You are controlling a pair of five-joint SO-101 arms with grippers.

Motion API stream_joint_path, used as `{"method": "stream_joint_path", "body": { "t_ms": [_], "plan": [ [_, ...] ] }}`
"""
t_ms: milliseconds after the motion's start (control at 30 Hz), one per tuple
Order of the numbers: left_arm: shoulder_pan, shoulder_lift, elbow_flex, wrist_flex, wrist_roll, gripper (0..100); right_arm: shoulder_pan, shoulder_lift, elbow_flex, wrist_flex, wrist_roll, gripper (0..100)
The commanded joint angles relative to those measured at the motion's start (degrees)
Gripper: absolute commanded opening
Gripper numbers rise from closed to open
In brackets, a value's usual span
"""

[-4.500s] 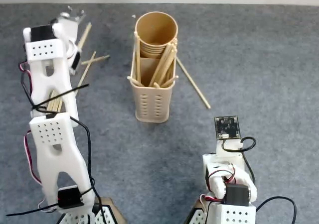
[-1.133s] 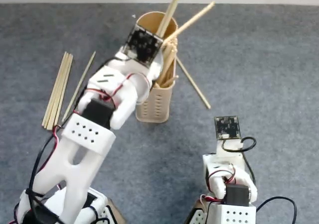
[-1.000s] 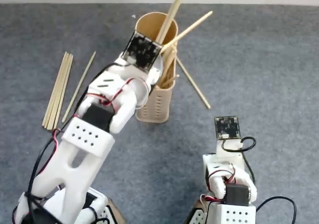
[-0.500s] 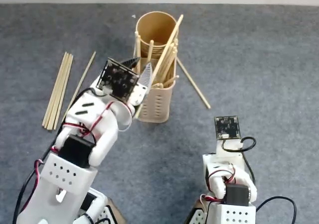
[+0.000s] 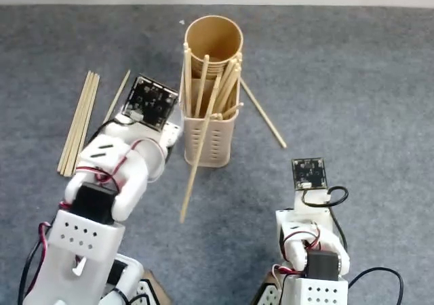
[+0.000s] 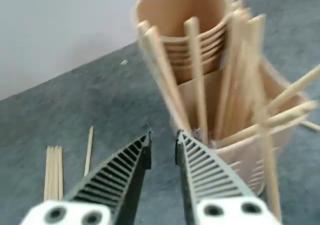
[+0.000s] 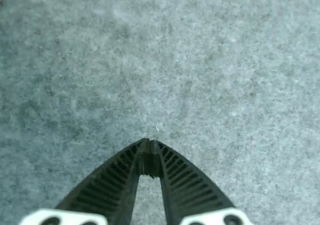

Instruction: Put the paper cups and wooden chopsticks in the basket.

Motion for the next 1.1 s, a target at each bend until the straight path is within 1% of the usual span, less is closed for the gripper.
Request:
{"method": "stream_joint_path", "body": {
  "t_ms": [0, 100, 200, 267, 400, 467, 567, 667, 800, 967, 1067],
  "plan": [
    [-6.8, -1.2, -0.7, 1.2, -0.4, 11, 0.7, -0.7, 8.7, 0.4, 0.4, 0.6],
    [-14.3, -0.7, -0.3, 1.7, -0.3, 11, 0.7, -0.7, 8.7, 0.4, 0.4, 0.6],
    [-19.5, -0.7, 0.2, 4.2, -0.3, 11, 0.7, -0.7, 8.7, 0.4, 0.4, 0.6],
    [-21.3, -0.7, 1.4, 5.6, -0.3, 11, 0.7, -0.7, 8.7, 0.4, 0.4, 0.6],
    [-21.4, -0.7, 7.3, 5.0, -0.2, 11, 0.7, -0.7, 8.7, 0.4, 0.4, 0.6],
    [-21.2, -0.7, 10.0, 1.5, -0.3, 11, 0.7, -0.7, 8.7, 0.4, 0.4, 0.6],
    [-25.5, -0.5, 12.2, -3.8, -0.3, 11, 0.7, -0.7, 8.7, 0.4, 0.4, 0.6],
    [-28.5, 2.0, 12.3, -5.5, -0.3, 11, 0.7, -0.7, 8.7, 0.4, 0.4, 0.6],
    [-29.1, 13.8, 9.3, -8.0, -0.3, 12, 0.7, -0.7, 8.7, 0.4, 0.4, 0.6],
    [-29.2, 34.4, -2.8, -7.8, -0.3, 12, 0.7, -0.7, 8.7, 0.4, 0.4, 0.6],
    [-29.4, 44.6, -11.1, -6.8, -0.3, 12, 0.7, -0.7, 8.7, 0.4, 0.4, 0.6]
  ]
}}
